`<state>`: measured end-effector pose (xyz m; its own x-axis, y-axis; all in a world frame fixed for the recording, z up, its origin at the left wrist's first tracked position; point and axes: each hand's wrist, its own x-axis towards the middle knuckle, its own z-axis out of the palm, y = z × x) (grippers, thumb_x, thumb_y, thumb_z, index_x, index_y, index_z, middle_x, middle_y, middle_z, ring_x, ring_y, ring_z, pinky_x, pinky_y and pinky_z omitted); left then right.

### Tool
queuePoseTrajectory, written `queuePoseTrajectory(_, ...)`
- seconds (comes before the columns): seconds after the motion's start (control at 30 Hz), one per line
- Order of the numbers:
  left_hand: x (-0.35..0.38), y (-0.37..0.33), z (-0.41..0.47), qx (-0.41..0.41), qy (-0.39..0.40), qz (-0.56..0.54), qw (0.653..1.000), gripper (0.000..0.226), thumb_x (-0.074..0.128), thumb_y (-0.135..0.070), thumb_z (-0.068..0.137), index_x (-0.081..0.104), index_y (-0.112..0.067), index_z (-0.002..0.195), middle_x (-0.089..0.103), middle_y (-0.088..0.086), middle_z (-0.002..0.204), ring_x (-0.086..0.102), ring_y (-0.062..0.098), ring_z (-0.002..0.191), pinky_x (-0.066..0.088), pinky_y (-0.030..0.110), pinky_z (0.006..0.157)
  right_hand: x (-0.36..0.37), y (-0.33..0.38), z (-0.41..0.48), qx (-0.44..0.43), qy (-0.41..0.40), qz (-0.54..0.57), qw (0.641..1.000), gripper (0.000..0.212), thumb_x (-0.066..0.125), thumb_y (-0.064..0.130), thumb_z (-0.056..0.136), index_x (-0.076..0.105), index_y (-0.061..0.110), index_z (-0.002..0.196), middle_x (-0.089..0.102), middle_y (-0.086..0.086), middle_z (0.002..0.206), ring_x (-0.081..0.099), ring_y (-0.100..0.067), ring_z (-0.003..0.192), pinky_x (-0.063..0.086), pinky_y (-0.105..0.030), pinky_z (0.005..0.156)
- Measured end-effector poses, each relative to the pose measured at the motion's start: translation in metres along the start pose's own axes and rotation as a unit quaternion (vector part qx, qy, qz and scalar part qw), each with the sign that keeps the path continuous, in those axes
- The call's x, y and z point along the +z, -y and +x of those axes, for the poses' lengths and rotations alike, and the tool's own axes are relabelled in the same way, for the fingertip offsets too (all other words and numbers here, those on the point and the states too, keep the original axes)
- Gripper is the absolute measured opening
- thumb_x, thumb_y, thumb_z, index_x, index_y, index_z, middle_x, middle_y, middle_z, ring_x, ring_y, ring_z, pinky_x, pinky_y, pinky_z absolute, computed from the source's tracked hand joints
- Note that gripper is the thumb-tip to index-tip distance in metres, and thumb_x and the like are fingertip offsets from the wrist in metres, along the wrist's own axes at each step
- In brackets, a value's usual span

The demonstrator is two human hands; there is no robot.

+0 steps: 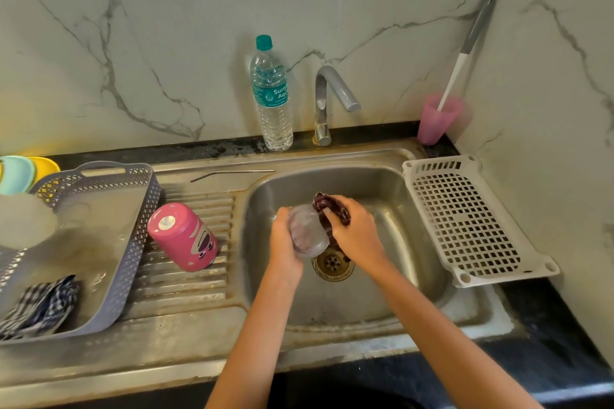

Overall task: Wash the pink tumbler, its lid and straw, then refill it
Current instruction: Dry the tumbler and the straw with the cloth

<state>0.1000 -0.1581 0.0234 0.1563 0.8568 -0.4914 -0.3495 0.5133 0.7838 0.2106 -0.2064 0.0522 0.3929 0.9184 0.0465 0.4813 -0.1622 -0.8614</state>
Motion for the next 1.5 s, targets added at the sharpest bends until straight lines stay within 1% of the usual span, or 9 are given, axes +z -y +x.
queuePoseTrajectory(0.3,0.024,0.015,-0.007,-0.043,-0.015,-0.156,0.987,0.053,0.034,-0.053,0.101,0.063,-0.012,0.082,0.068,0.007,0.077,0.067,0.017,0.064,0.051,0.031,0.064,0.006,-0.011,-0.009,0.067,-0.041,0.012,0.997,0.007,0.059,0.020,0.091,0.056,0.025,0.096,0.061,0.005,0.099,0.057,-0.012,0.095,0.041,-0.028,0.081)
queuePoseTrajectory(0.47,0.013,0.012,0.006,-0.009,-0.039,-0.148,0.988,0.060,0.031,-0.062,0.099,0.067,-0.015,0.108,0.070,0.007,0.093,0.067,0.019,0.083,0.051,0.031,0.074,0.005,-0.012,-0.022,0.089,0.032,-0.002,0.996,0.005,0.064,0.028,0.088,0.061,0.030,0.092,0.065,0.011,0.094,0.061,-0.010,0.093,0.048,-0.032,0.085)
queuePoseTrajectory(0.63,0.016,0.018,0.002,-0.012,0.018,-0.031,0.999,0.056,0.033,-0.052,0.102,0.066,-0.009,0.115,0.073,0.010,0.108,0.070,0.019,0.099,0.052,0.032,0.083,-0.009,0.003,0.003,-0.048,-0.014,-0.064,0.997,0.019,0.067,0.023,0.086,0.070,0.030,0.104,0.063,0.014,0.098,0.059,-0.002,0.088,0.041,-0.007,0.076)
queuePoseTrajectory(0.73,0.027,0.018,0.002,-0.018,0.042,-0.027,0.999,0.039,0.034,-0.032,0.107,0.067,-0.014,0.097,0.075,0.000,0.083,0.069,0.012,0.081,0.051,0.026,0.072,-0.003,0.005,0.013,-0.099,0.028,-0.135,0.986,0.032,0.065,0.014,0.083,0.070,0.032,0.108,0.063,0.011,0.107,0.060,-0.012,0.095,0.050,-0.026,0.082)
queuePoseTrajectory(0.87,0.023,0.012,0.001,-0.059,-0.001,-0.087,0.994,0.034,0.036,-0.021,0.105,0.060,-0.010,0.085,0.069,0.001,0.061,0.066,0.010,0.059,0.050,0.022,0.059,0.002,0.004,0.001,-0.120,0.072,-0.191,0.972,0.036,0.060,0.014,0.084,0.067,0.036,0.112,0.061,0.016,0.113,0.058,-0.014,0.102,0.050,-0.031,0.086)
queuePoseTrajectory(1.07,0.006,0.001,0.008,-0.091,-0.051,-0.167,0.980,0.027,0.038,-0.025,0.098,0.054,-0.012,0.081,0.059,0.008,0.088,0.062,0.020,0.071,0.052,0.031,0.068,-0.004,0.000,-0.010,-0.183,0.119,-0.219,0.951,0.061,0.062,-0.004,0.079,0.062,0.038,0.123,0.055,0.019,0.126,0.049,-0.012,0.112,0.050,-0.031,0.087)
queuePoseTrajectory(1.2,0.003,-0.005,0.004,-0.115,-0.015,-0.175,0.978,0.042,0.033,-0.026,0.102,0.063,0.000,0.089,0.069,0.017,0.078,0.068,0.028,0.066,0.059,0.034,0.063,-0.011,-0.015,-0.006,-0.251,0.146,-0.217,0.932,0.062,0.071,-0.005,0.072,0.065,0.034,0.120,0.056,0.013,0.130,0.050,-0.018,0.114,0.048,-0.031,0.093)
queuePoseTrajectory(1.3,0.003,-0.006,0.003,-0.123,-0.015,-0.174,0.977,0.042,0.034,-0.027,0.101,0.064,0.002,0.097,0.069,0.020,0.082,0.066,0.031,0.075,0.055,0.040,0.073,-0.013,-0.027,-0.006,-0.278,0.140,-0.198,0.929,0.056,0.076,0.001,0.073,0.067,0.031,0.119,0.056,0.010,0.132,0.051,-0.017,0.115,0.043,-0.028,0.097)
queuePoseTrajectory(1.5,0.001,-0.004,0.000,-0.089,-0.076,-0.115,0.986,0.038,0.040,-0.028,0.100,0.064,0.000,0.110,0.063,0.018,0.094,0.061,0.030,0.086,0.049,0.040,0.080,-0.006,-0.041,-0.010,-0.194,0.050,-0.108,0.974,0.060,0.069,-0.007,0.069,0.069,0.027,0.118,0.062,0.012,0.121,0.058,-0.014,0.109,0.050,-0.033,0.095)
